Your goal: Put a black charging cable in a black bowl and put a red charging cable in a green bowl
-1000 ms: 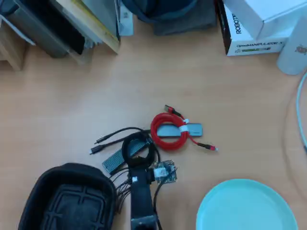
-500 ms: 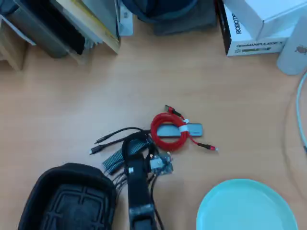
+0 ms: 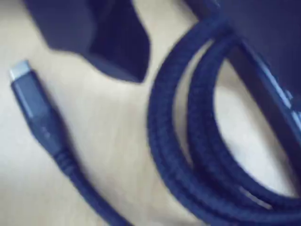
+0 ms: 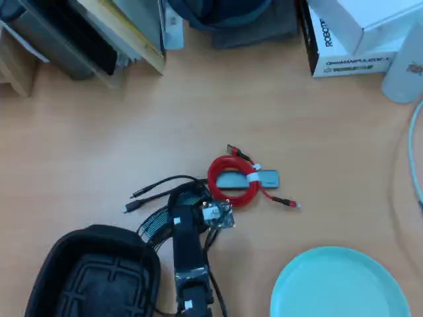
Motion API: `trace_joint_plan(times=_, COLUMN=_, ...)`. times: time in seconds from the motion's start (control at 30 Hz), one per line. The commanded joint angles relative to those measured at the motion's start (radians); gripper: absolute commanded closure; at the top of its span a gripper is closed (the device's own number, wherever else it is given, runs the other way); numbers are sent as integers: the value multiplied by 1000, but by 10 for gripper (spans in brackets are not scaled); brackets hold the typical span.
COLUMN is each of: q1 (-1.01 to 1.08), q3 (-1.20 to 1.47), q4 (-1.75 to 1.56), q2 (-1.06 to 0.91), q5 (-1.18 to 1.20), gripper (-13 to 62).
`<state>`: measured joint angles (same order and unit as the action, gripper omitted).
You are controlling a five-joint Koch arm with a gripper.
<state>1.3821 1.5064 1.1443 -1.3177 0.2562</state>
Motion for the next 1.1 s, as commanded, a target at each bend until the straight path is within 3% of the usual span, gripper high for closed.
trace_joint_plan(times=0.0, q1=3, q3=-75, q4=9, q2=-3, q5=118, gripper=157)
trace_joint_plan(times=0.57, q1=-104, q3=-195, q4=11, q2=114, q5=196, gripper=161)
trace_joint_plan(times=1.07, q1=-69, q3=-187, q4=14, q2=160, q5=219, gripper=162)
